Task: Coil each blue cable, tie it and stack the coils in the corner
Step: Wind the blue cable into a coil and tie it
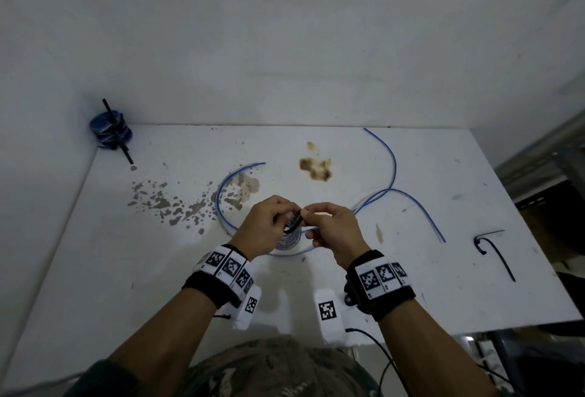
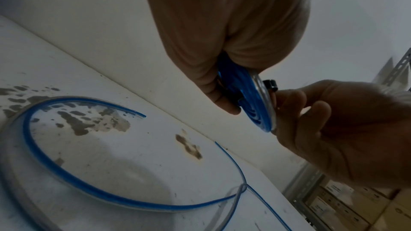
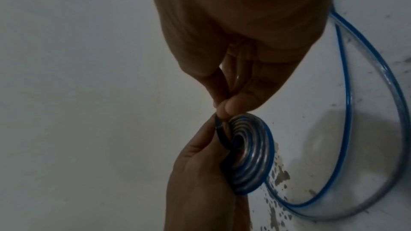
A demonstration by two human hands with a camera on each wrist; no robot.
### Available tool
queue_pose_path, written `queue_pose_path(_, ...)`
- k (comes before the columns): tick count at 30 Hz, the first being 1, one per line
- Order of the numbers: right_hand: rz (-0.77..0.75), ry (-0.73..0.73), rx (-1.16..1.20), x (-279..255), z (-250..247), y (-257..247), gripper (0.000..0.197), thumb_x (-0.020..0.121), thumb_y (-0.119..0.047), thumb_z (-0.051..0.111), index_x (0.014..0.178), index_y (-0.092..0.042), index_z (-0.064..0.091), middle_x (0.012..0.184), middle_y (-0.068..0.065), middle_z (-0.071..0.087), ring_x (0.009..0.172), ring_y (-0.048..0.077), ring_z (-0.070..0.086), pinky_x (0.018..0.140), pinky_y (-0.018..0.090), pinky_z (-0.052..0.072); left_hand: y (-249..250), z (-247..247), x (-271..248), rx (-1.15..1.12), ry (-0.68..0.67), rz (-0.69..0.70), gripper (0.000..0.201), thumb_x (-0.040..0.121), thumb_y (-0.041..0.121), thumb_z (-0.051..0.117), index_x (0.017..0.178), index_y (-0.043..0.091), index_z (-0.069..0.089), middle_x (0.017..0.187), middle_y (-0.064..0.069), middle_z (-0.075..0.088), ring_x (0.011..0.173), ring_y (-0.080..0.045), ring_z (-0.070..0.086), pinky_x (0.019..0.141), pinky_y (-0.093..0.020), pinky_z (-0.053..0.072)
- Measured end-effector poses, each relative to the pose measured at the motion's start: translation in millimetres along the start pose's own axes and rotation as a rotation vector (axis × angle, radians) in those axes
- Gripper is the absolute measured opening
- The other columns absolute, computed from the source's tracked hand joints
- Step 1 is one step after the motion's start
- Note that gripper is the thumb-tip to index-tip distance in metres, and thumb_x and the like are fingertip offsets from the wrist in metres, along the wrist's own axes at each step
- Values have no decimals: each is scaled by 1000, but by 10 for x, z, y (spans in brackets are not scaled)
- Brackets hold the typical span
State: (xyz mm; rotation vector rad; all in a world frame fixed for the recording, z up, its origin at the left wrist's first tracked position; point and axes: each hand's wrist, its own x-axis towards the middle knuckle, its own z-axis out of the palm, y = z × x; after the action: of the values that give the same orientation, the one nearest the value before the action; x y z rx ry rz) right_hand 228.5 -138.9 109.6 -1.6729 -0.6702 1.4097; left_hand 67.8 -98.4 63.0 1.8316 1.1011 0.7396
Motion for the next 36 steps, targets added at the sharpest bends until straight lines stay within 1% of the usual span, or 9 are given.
queue_pose_path(2,-157,38,-188,41,-12,6,8,84,-12,77,79,-8,73,68,9,70,44,12,53,43,23,41,-6,-11,-3,-7,-11,-7,24,96,2,54,106,11,74,101,4,63,94,-9,61,82,-14,46)
queue_pose_path(5,-415,98,-425,115,5,47,14,83,-16,78,71,-15,71,74,5,71,63,11,61,59,17,47,-8,-10,-8,-66,18,-20,24,96,2,55,111,11,72,102,5,65,91,-1,62,81,-14,48)
queue_pose_path(9,-566,201,-412,172,45,76,11,88,-13,71,78,-10,68,80,0,69,75,5,63,64,12,45,35,-24,19,-160,125,-62,25,95,7,60,117,12,70,104,6,70,92,6,64,86,-15,49)
queue_pose_path(14,-589,214,-324,226,85,56,15,95,-13,61,80,-16,61,74,3,70,71,17,67,67,22,52,92,-65,52,-242,141,-54,22,91,5,66,111,13,71,96,2,73,83,-8,70,78,-20,55)
queue_pose_path(18,-536,156,-253,227,81,-6,12,96,-7,59,85,-5,60,71,7,70,62,9,68,61,14,51,137,-85,44,-348,117,-83,25,88,-3,68,110,7,70,92,-3,74,77,-10,72,76,-21,56)
queue_pose_path(25,-544,150,-345,257,5,-66,17,96,-10,59,79,-16,57,72,-1,69,68,8,66,67,14,49,162,-173,95,-398,11,-178,24,84,-3,71,99,15,72,89,-1,74,81,-10,73,80,-25,58)
queue_pose_path(29,-542,192,-296,271,-31,-95,14,96,-9,58,82,-7,58,70,4,71,66,13,68,64,25,53,201,-201,96,-412,-39,-185,25,84,-6,71,100,13,73,87,-4,76,80,-15,74,77,-26,58)
queue_pose_path(32,-532,242,-241,289,-61,-154,16,96,-9,59,80,-9,57,69,9,70,65,20,68,65,35,55,235,-218,109,-397,-83,-204,26,85,-5,69,102,14,73,90,-6,76,82,-22,74,80,-32,59)
queue_pose_path(36,-532,241,-196,283,-6,-248,17,96,-7,59,80,-11,56,68,10,68,65,20,67,58,35,55,303,-323,210,-333,-193,-265,29,89,-1,67,105,22,72,84,2,76,74,-17,73,85,-36,59)
